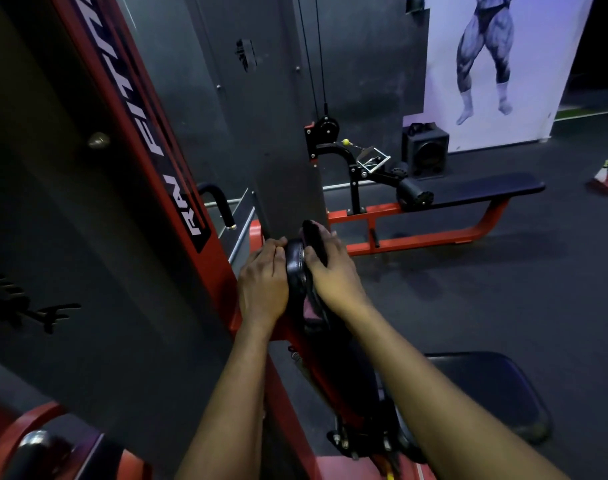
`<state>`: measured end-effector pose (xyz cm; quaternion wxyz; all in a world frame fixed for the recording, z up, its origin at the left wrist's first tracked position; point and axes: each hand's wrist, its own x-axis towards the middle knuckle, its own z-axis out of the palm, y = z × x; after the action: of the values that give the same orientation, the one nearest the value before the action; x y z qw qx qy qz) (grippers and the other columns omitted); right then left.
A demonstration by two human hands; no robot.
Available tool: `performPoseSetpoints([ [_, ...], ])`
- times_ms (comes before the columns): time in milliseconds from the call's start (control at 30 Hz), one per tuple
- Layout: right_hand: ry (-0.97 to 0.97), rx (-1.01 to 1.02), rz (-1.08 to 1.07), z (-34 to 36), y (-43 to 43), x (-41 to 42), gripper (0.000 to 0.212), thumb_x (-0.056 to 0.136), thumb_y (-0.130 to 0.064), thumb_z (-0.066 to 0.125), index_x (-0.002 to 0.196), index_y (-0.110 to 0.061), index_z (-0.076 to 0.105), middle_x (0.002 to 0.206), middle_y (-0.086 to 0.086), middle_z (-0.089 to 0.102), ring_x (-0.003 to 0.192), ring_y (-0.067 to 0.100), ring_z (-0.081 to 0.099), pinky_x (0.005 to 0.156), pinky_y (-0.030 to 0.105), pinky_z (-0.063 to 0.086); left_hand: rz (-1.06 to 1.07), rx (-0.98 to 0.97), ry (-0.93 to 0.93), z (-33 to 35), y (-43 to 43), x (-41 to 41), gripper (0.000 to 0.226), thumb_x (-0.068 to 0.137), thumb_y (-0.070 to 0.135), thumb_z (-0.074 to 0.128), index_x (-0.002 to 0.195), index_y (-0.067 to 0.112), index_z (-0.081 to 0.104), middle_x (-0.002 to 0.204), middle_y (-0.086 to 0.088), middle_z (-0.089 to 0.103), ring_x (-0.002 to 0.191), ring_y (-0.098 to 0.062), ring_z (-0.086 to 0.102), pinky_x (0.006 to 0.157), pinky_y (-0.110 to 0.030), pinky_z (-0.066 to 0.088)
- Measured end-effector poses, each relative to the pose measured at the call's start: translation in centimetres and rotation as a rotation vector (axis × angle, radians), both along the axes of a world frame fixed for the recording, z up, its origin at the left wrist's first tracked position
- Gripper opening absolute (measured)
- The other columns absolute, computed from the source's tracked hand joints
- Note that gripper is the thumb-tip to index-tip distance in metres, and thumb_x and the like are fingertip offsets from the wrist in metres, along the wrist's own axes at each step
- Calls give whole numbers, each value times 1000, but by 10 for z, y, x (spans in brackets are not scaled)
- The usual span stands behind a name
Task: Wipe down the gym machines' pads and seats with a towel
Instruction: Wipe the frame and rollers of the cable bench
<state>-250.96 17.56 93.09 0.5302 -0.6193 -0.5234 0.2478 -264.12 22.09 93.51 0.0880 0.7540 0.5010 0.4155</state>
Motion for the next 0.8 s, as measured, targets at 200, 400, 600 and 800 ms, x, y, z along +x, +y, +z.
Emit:
performPoseSetpoints([
  [200,14,27,-24,-10,1,-3,58,105,-38,47,160,-31,30,168,-4,24,156,13,15,126,35,16,-1,4,-59,0,0,1,34,105,28,35,120,23,65,115,0,67,106,-17,61,90,-37,49],
  [400,-48,-79,-32,7,-6,-2,56,105,-45,42,159,-39,26,168,-5,23,152,23,27,118,45,28,39,-74,-63,0,-3,3,33,107,20,36,125,15,64,126,-3,66,116,-22,59,92,-30,41],
  [600,-166,-49,-112,8,-21,-17,56,105,-47,37,158,-40,21,168,-5,19,148,28,31,112,51,35,-7,-89,-45,3,-3,2,38,107,21,36,133,9,62,131,-10,64,122,-25,56,95,-18,34],
  [800,-190,-178,-6,24,21,7,55,104,-51,37,157,-39,27,167,0,24,148,32,34,114,53,34,58,-21,65,-1,-1,2,51,101,36,25,134,20,61,134,-1,62,122,-17,55,89,-15,32],
])
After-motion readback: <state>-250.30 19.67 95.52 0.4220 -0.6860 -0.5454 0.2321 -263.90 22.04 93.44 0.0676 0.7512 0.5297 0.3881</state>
